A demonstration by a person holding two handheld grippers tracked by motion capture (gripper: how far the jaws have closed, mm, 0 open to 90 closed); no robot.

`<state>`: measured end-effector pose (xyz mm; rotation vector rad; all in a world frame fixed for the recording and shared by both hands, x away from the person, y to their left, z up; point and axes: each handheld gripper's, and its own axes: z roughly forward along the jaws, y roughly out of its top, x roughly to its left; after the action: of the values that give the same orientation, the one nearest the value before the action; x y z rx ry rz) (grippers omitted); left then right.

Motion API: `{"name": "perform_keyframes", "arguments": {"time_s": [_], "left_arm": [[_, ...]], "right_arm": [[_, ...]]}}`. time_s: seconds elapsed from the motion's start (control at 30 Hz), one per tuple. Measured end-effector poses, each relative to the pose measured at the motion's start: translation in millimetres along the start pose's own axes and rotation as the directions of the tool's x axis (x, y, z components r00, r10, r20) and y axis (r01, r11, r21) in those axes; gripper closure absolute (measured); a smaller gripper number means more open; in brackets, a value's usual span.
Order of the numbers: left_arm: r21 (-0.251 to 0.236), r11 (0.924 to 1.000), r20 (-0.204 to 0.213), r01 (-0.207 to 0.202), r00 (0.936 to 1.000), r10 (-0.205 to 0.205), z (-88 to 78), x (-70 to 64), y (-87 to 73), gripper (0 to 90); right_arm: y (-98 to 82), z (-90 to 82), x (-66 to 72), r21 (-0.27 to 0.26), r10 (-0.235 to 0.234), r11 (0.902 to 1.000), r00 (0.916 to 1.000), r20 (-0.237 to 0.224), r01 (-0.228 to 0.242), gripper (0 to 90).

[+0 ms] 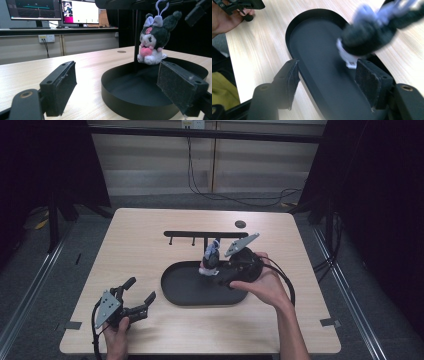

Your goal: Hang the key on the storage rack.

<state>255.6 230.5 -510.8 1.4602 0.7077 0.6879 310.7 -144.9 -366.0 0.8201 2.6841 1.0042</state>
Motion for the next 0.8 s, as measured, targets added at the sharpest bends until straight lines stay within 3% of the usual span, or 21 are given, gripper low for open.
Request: {"name": "perform_keyframes", "arguments": {"time_s": [0.13, 0.27, 0.33, 0.47, 0.53, 0.6, 0.63, 0.7, 0.73, 0.8], "left_arm": [[0.006, 1.0, 0.001, -0.007, 1.0, 0.007, -0.4, 0.6, 0.1, 15.4], [0.001, 1.0, 0.002, -0.002, 1.0, 0.002, 0.0, 0.2, 0.0, 15.4], [0.005, 1.0, 0.001, -0.004, 1.0, 0.004, -0.3, 0.5, 0.1, 15.4], [0.006, 1.0, 0.002, -0.005, 1.0, 0.005, -0.3, 0.6, 0.1, 15.4], [0.006, 1.0, 0.002, -0.004, 1.0, 0.004, -0.3, 0.6, 0.0, 15.4], [0.006, 1.0, 0.002, -0.005, 1.0, 0.005, -0.3, 0.6, 0.1, 15.4], [0.006, 1.0, 0.002, -0.005, 1.0, 0.005, -0.3, 0.7, 0.1, 15.4], [0.006, 1.0, 0.002, -0.003, 1.0, 0.003, -0.3, 0.6, 0.0, 15.4], [0.007, 1.0, 0.002, -0.005, 1.0, 0.005, -0.3, 0.6, 0.1, 15.4], [0.006, 1.0, 0.002, -0.005, 1.0, 0.005, -0.3, 0.6, 0.1, 15.4]], "right_arm": [[-17.2, -1.2, 4.7, -0.08, 0.03, 0.9964, 0.9994, 0.015, -0.028, 30.0], [-35.1, 0.8, 4.2, -0.096, 0.068, 0.9934, 0.996, 0.058, -0.062, 24.2], [-48.2, 3.0, 4.8, -0.134, 0.092, 0.9875, 0.9939, 0.061, -0.083, 21.1], [-73.9, 8.6, 6.1, -0.231, 0.154, 0.9636, 0.9859, 0.066, -0.135, 14.7], [-86.1, 12.4, 5.5, -0.291, 0.209, 0.9402, 0.9743, 0.083, -0.177, 15.0], [-96.2, 17.1, 6.3, -0.323, 0.235, 0.9286, 0.9633, 0.129, -0.184, 14.6], [-103.0, 20.2, 6.5, -0.341, 0.264, 0.9186, 0.952, 0.155, -0.2, 14.9], [-115.0, 26.1, 7.1, -0.39, 0.301, 0.8956, 0.9372, 0.177, -0.214, 15.4], [-118.4, 28.4, 8.2, -0.399, 0.302, 0.8939, 0.9326, 0.198, -0.205, 15.3], [-126.6, 34.9, 12.9, -0.422, 0.307, 0.8897, 0.9122, 0.272, -0.173, 14.6]]}}
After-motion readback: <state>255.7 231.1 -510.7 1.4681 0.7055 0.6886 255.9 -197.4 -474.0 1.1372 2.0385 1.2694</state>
